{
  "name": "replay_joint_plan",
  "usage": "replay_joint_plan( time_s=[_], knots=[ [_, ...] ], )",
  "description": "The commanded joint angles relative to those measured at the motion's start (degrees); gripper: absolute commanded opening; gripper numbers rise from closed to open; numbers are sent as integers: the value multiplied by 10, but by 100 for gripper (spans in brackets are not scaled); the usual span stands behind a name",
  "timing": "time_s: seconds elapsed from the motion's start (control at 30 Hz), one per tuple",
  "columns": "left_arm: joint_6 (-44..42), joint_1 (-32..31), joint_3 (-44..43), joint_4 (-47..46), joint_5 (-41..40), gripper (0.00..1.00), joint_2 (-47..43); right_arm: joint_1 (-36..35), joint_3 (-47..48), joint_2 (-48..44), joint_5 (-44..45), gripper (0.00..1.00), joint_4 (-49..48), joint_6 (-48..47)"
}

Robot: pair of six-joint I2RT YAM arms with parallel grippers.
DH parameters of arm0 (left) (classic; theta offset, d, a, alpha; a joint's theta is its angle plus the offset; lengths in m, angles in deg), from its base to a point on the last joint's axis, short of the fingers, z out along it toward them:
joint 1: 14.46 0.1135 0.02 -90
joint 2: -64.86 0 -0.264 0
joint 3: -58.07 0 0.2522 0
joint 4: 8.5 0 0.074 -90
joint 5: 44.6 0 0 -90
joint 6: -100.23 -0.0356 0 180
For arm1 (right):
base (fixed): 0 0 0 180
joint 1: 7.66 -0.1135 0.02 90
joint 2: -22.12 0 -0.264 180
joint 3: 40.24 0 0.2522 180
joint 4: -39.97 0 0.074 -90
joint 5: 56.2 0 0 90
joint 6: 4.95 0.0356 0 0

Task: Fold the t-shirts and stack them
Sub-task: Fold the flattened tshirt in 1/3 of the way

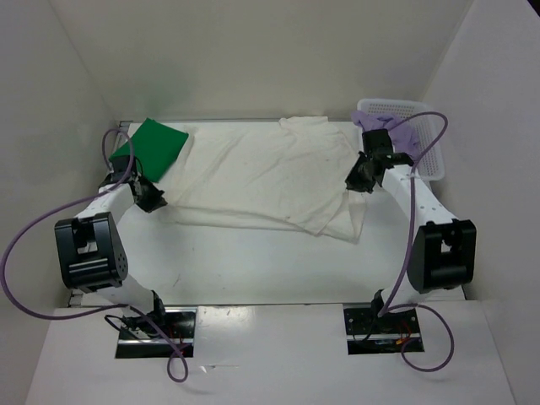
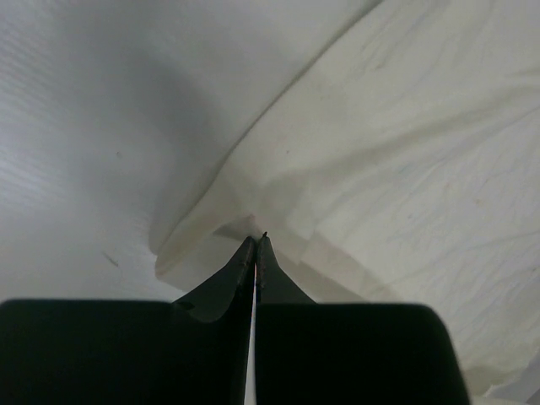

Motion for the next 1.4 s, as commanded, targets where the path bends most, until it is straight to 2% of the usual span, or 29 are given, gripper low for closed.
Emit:
replay_joint_plan(
  time_s=[0.0, 0.43, 0.53, 0.87, 1.13, 1.23, 1.27, 1.3, 1.33, 1.37],
  knots=[
    [0, -8, -38, -34, -16, 0, 41, 3, 69, 55, 27, 0, -55, -17],
    [16, -20, -80, -51, -26, 0, 101, 3, 272, 237, 45, 0, -68, -40],
    [16, -25, -92, -51, -26, 0, 107, 3, 301, 255, 60, 0, -62, -47],
    [27, -41, -115, -75, -37, 0, 100, 27, 288, 261, 79, 0, -62, -53],
    [20, -53, -131, -106, -46, 0, 147, 32, 288, 275, 91, 0, -67, -53],
    [20, -58, -124, -112, -38, 16, 137, 32, 295, 288, 97, 0, -67, -53],
    [14, -58, -114, -112, -33, 31, 129, 32, 296, 288, 97, 1, -67, -53],
    [14, -58, -107, -112, -33, 37, 102, 32, 296, 288, 97, 3, -67, -53],
    [9, -58, -99, -112, -40, 43, 84, 32, 302, 282, 97, 6, -67, -53],
    [2, -58, -91, -107, -52, 50, 65, 32, 302, 282, 97, 15, -67, -53]
  ],
)
